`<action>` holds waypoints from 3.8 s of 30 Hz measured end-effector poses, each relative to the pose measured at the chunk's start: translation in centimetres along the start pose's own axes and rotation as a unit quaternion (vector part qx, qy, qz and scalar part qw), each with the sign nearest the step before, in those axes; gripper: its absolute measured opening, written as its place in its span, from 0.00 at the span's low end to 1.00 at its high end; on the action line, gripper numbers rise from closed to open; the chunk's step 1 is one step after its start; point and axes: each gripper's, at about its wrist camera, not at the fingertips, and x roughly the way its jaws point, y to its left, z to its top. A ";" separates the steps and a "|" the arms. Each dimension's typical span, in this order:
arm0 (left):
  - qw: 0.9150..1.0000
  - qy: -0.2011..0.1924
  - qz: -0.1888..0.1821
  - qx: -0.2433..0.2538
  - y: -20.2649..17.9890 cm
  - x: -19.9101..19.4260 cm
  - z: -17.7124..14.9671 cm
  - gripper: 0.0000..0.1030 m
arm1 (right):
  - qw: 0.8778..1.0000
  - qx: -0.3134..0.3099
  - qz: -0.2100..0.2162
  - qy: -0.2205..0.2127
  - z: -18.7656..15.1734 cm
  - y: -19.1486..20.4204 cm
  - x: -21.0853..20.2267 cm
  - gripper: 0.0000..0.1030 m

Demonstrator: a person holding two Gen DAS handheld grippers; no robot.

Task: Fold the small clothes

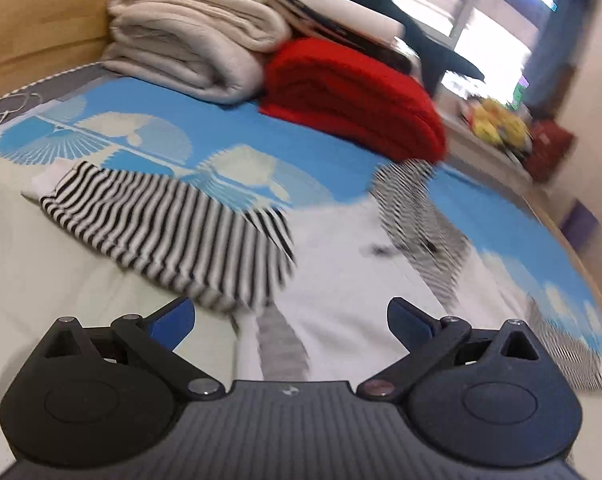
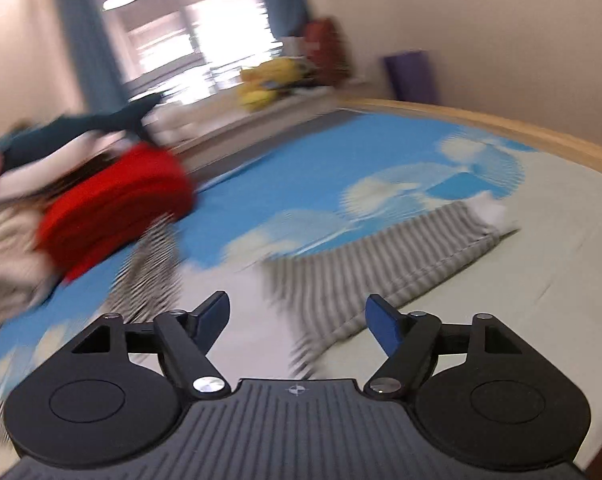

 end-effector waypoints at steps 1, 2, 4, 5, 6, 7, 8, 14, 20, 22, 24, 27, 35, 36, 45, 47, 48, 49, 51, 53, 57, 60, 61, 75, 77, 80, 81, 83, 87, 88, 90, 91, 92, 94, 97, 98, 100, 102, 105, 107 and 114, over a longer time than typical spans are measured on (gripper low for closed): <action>1.000 0.005 -0.006 0.010 -0.4 -1.4 -0.9 0.99 | 1.000 -0.006 0.008 0.012 -1.4 1.5 -1.3 0.79; 1.000 0.011 -0.010 0.020 -0.9 -3.3 -2.1 0.99 | 1.000 -0.008 0.015 0.023 -2.3 2.6 -2.1 0.79; 0.999 0.024 -0.015 0.034 -1.7 -6.5 -4.5 0.99 | 0.998 -0.012 0.019 0.050 -3.7 4.3 -3.9 0.79; 0.999 0.031 -0.014 0.037 -2.0 -8.0 -5.7 0.99 | 0.997 -0.020 0.018 0.066 -4.4 5.2 -4.9 0.79; 0.998 0.035 -0.015 0.040 -2.4 -9.4 -6.9 0.99 | 0.997 -0.031 0.018 0.075 -4.8 6.0 -6.2 0.79; 0.998 0.036 -0.020 0.043 -2.7 -10.6 -8.0 0.99 | 0.996 -0.045 0.020 0.080 -5.2 6.7 -7.7 0.79; 0.998 0.042 -0.023 0.048 -3.1 -11.8 -9.0 0.99 | 0.995 -0.059 0.021 0.080 -5.7 7.5 -9.2 0.81; 0.996 0.055 -0.030 0.069 -4.3 -17.0 -12.7 0.99 | 0.990 -0.109 0.032 0.083 -8.3 9.9 -15.3 0.85; 0.996 0.032 -0.027 0.072 -4.9 -19.8 -12.8 0.99 | 0.986 -0.147 0.045 0.066 -10.4 10.9 -19.7 0.85; 0.996 0.025 -0.027 0.081 -5.2 -20.5 -12.8 0.99 | 0.985 -0.153 0.047 0.065 -10.8 10.9 -20.2 0.85; 0.996 0.020 -0.027 0.088 -5.8 -21.0 -12.9 0.99 | 0.985 -0.155 0.048 0.065 -10.9 10.9 -20.2 0.85; 0.995 0.021 -0.032 0.092 -6.2 -21.2 -12.9 0.99 | 0.984 -0.156 0.047 0.064 -11.0 10.9 -20.3 0.85; 0.994 0.023 -0.030 0.104 -6.9 -20.7 -13.3 0.99 | 0.984 -0.160 0.047 0.071 -11.1 11.0 -19.5 0.85; 0.994 0.023 -0.027 0.106 -7.0 -20.5 -13.3 0.99 | 0.984 -0.159 0.047 0.072 -11.1 11.0 -19.3 0.85; 0.992 0.028 -0.020 0.117 -7.3 -19.2 -13.1 0.99 | 0.983 -0.159 0.044 0.082 -11.3 11.2 -17.8 0.85; 0.993 0.034 -0.020 0.115 -7.2 -18.6 -13.1 0.99 | 0.982 -0.160 0.042 0.086 -11.3 11.2 -17.4 0.85; 0.993 0.037 -0.020 0.113 -7.1 -18.3 -13.1 0.99 | 0.982 -0.160 0.041 0.088 -11.3 11.3 -17.1 0.85; 0.993 0.041 -0.019 0.110 -7.0 -18.0 -13.1 0.99 | 0.982 -0.161 0.041 0.090 -11.3 11.4 -16.9 0.85; 0.993 0.046 -0.016 0.105 -6.8 -17.4 -12.9 0.99 | 0.982 -0.162 0.039 0.094 -11.4 11.5 -16.3 0.85; 0.993 0.048 -0.013 0.103 -6.5 -16.8 -12.8 0.99 | 0.981 -0.163 0.038 0.098 -11.5 11.7 -15.6 0.85; 0.994 0.055 -0.009 0.095 -6.0 -15.4 -12.4 0.99 | 0.980 -0.166 0.034 0.107 -11.5 12.0 -14.3 0.85; 0.994 0.060 -0.003 0.088 -5.7 -14.2 -12.1 0.99 | 0.979 -0.169 0.030 0.113 -11.6 12.2 -13.2 0.85; 0.995 0.061 0.000 0.084 -5.5 -13.7 -11.8 0.99 | 0.978 -0.170 0.030 0.115 -11.6 12.2 -12.8 0.85; 0.972 -0.034 0.053 -0.228 15.0 2.6 3.6 0.99 | 0.985 -0.134 -0.012 0.107 -7.0 13.2 -1.1 0.85; 0.959 -0.027 0.055 -0.277 18.9 6.0 5.6 0.99 | 0.985 -0.138 -0.015 0.099 -6.1 13.8 1.4 0.85; 0.941 -0.028 0.082 -0.328 23.1 9.9 7.0 0.99 | 0.985 -0.141 -0.028 0.093 -5.1 14.0 5.1 0.85; 0.935 -0.028 0.096 -0.340 24.3 11.1 7.3 0.99 | 0.986 -0.136 -0.036 0.094 -4.7 14.0 6.5 0.85; 0.918 -0.024 0.104 -0.382 26.6 13.1 7.1 0.99 | 0.986 -0.127 -0.048 0.093 -4.3 13.6 8.8 0.85; 0.903 -0.042 0.082 -0.420 29.5 14.3 6.6 0.98 | 0.987 -0.110 -0.063 0.097 -4.1 12.5 12.5 0.85; 0.907 -0.038 0.084 -0.412 29.8 14.2 7.1 0.90 | 0.988 -0.103 -0.067 0.098 -4.2 12.0 13.2 0.85; 0.910 -0.053 0.082 -0.403 30.6 13.6 7.7 0.00 | 0.988 -0.087 -0.076 0.104 -4.6 11.0 14.4 0.85; 0.906 -0.056 0.081 -0.412 31.3 13.1 7.8 0.01 | 0.987 -0.083 -0.082 0.112 -4.7 10.6 15.0 0.85; 0.900 -0.061 0.096 -0.420 31.7 12.2 7.8 0.01 | 0.986 -0.082 -0.086 0.121 -4.9 10.2 15.4 0.85; 0.893 -0.070 0.112 -0.431 32.0 10.3 7.6 0.00 | 0.986 -0.079 -0.084 0.123 -4.8 9.5 15.4 0.85; 0.882 -0.066 0.136 -0.446 31.5 8.4 7.3 0.00 | 0.988 -0.069 -0.081 0.111 -4.2 8.8 14.6 0.85; 0.882 -0.065 0.149 -0.443 30.9 7.9 7.4 0.00 | 0.989 -0.065 -0.078 0.110 -3.9 8.6 14.4 0.85; 0.899 -0.079 0.172 -0.394 28.1 7.1 8.7 0.00 | 0.990 -0.059 -0.069 0.109 -3.5 8.1 14.1 0.85; 0.923 -0.104 0.165 -0.333 23.9 6.5 11.0 0.00 | 0.991 -0.058 -0.066 0.105 -3.1 7.8 13.7 0.85; 0.949 -0.124 0.105 -0.270 15.5 6.5 14.5 0.00 | 0.993 -0.047 -0.062 0.092 -2.1 7.1 12.9 0.85; 0.965 -0.127 0.046 -0.224 8.0 7.2 16.2 0.00 | 0.994 -0.031 -0.056 0.085 -1.4 6.5 12.3 0.85; 0.987 -0.015 -0.158 -0.013 -18.2 12.2 7.9 0.19 | 0.995 0.019 -0.056 0.080 -0.2 4.2 11.7 0.85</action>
